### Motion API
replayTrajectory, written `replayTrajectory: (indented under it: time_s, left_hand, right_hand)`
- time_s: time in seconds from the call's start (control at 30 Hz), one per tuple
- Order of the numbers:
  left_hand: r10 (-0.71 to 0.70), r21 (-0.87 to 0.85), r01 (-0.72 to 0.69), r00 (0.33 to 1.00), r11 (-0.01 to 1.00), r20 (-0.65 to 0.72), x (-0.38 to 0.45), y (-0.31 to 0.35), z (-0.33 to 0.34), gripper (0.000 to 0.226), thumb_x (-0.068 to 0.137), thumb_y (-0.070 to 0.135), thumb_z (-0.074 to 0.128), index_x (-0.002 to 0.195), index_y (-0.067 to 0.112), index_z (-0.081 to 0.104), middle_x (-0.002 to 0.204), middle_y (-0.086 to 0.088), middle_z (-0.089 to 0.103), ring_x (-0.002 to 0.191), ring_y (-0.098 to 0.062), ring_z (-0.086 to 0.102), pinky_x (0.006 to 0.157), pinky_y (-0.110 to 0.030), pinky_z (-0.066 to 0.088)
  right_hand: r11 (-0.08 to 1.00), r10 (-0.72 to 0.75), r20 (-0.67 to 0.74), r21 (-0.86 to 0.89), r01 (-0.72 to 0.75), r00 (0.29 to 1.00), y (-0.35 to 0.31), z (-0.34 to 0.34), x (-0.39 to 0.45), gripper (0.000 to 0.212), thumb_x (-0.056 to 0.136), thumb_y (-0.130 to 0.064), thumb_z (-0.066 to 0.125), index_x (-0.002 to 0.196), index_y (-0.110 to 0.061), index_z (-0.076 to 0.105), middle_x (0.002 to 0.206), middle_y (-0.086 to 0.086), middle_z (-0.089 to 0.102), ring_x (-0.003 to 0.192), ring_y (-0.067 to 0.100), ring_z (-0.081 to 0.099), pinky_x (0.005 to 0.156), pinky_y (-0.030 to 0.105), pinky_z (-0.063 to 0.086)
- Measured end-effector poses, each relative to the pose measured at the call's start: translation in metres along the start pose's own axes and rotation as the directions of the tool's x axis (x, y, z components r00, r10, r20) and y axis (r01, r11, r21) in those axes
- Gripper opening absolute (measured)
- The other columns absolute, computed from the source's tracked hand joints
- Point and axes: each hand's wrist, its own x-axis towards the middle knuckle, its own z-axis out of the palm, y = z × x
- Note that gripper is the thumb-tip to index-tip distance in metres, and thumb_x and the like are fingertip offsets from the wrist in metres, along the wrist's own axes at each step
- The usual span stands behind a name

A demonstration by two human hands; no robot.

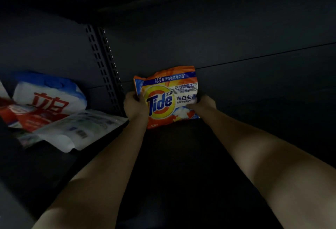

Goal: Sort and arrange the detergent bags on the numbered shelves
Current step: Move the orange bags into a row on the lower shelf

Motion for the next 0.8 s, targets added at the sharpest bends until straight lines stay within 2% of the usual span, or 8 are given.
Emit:
replayTrajectory:
  time_s: [0.1, 0.13, 0.2, 0.3, 0.4, 0.57, 0.7, 0.8]
  left_hand:
    - [0.105, 0.055, -0.099, 0.986, 0.994, -0.129, -0.038, -0.002, -0.002, 0.034, 0.093, 0.020, 0.057, 0.117, -0.003, 0.050, 0.122, -0.023, 0.050, 0.116, -0.035, 0.046, 0.090, -0.035, 0.036]
    - [0.144, 0.110, -0.133, 0.985, 0.985, -0.097, -0.052, -0.001, 0.000, 0.035, 0.092, 0.020, 0.057, 0.119, -0.002, 0.050, 0.124, -0.021, 0.048, 0.118, -0.033, 0.044, 0.091, -0.032, 0.034]
    - [0.241, 0.236, -0.266, 0.962, 0.935, 0.128, -0.084, 0.004, 0.008, 0.036, 0.092, 0.022, 0.057, 0.124, 0.006, 0.050, 0.128, -0.014, 0.047, 0.120, -0.025, 0.043, 0.090, -0.024, 0.034]
    - [0.399, 0.316, -0.608, 0.752, 0.728, 0.525, -0.129, 0.019, 0.033, 0.036, 0.094, 0.025, 0.053, 0.127, 0.014, 0.048, 0.131, -0.007, 0.048, 0.121, -0.018, 0.043, 0.099, -0.026, 0.036]
    - [0.420, 0.234, -0.807, 0.502, 0.542, 0.756, -0.174, 0.052, 0.068, 0.038, 0.097, 0.029, 0.047, 0.133, 0.017, 0.046, 0.137, -0.001, 0.045, 0.125, -0.016, 0.041, 0.103, -0.029, 0.035]
    - [0.419, 0.090, -0.921, 0.257, 0.378, 0.871, -0.262, 0.126, 0.113, 0.041, 0.099, 0.033, 0.037, 0.138, 0.022, 0.042, 0.142, 0.006, 0.040, 0.128, -0.015, 0.036, 0.103, -0.031, 0.030]
    - [0.379, -0.029, -0.933, 0.117, 0.359, 0.918, -0.329, 0.185, 0.129, 0.040, 0.100, 0.033, 0.035, 0.137, 0.021, 0.043, 0.139, 0.004, 0.044, 0.127, -0.016, 0.038, 0.105, -0.032, 0.030]
    - [0.337, -0.076, -0.919, 0.064, 0.387, 0.939, -0.371, 0.231, 0.126, 0.038, 0.100, 0.032, 0.035, 0.135, 0.022, 0.045, 0.138, 0.002, 0.046, 0.126, -0.018, 0.040, 0.104, -0.034, 0.031]
  right_hand:
    - [0.988, -0.054, 0.042, -0.140, 0.060, 0.998, 0.011, -0.011, -0.010, 0.048, 0.083, -0.032, 0.068, 0.121, -0.005, 0.054, 0.119, 0.012, 0.059, 0.104, 0.023, 0.058, 0.076, 0.030, 0.048]
    - [0.971, -0.083, 0.053, -0.222, 0.093, 0.995, 0.016, -0.019, -0.014, 0.047, 0.084, -0.031, 0.067, 0.122, -0.006, 0.054, 0.121, 0.013, 0.058, 0.105, 0.023, 0.058, 0.076, 0.030, 0.048]
    - [0.897, -0.141, 0.083, -0.410, 0.163, 0.987, 0.029, -0.041, -0.026, 0.047, 0.089, -0.025, 0.062, 0.130, -0.008, 0.048, 0.132, 0.014, 0.050, 0.116, 0.026, 0.053, 0.089, 0.035, 0.048]
    - [0.648, -0.263, 0.192, -0.691, 0.321, 0.945, 0.051, -0.084, -0.047, 0.050, 0.093, -0.013, 0.054, 0.139, -0.008, 0.035, 0.142, 0.014, 0.037, 0.127, 0.029, 0.041, 0.102, 0.038, 0.041]
    - [0.459, -0.285, 0.260, -0.808, 0.370, 0.923, 0.078, -0.138, -0.068, 0.049, 0.095, -0.014, 0.050, 0.141, -0.008, 0.033, 0.142, 0.013, 0.035, 0.128, 0.028, 0.039, 0.101, 0.035, 0.038]
    - [0.490, -0.165, 0.175, -0.839, 0.235, 0.971, 0.124, -0.248, -0.105, 0.049, 0.097, -0.016, 0.047, 0.143, -0.011, 0.033, 0.144, 0.010, 0.035, 0.130, 0.026, 0.038, 0.104, 0.033, 0.035]
    - [0.523, 0.011, 0.063, -0.851, 0.048, 0.998, 0.150, -0.325, -0.145, 0.047, 0.098, -0.014, 0.043, 0.144, -0.012, 0.032, 0.144, 0.008, 0.034, 0.131, 0.027, 0.036, 0.105, 0.034, 0.037]
    - [0.514, 0.103, -0.003, -0.856, -0.056, 0.995, 0.149, -0.379, -0.189, 0.050, 0.094, -0.013, 0.045, 0.142, -0.011, 0.034, 0.143, 0.011, 0.038, 0.130, 0.030, 0.038, 0.105, 0.036, 0.038]
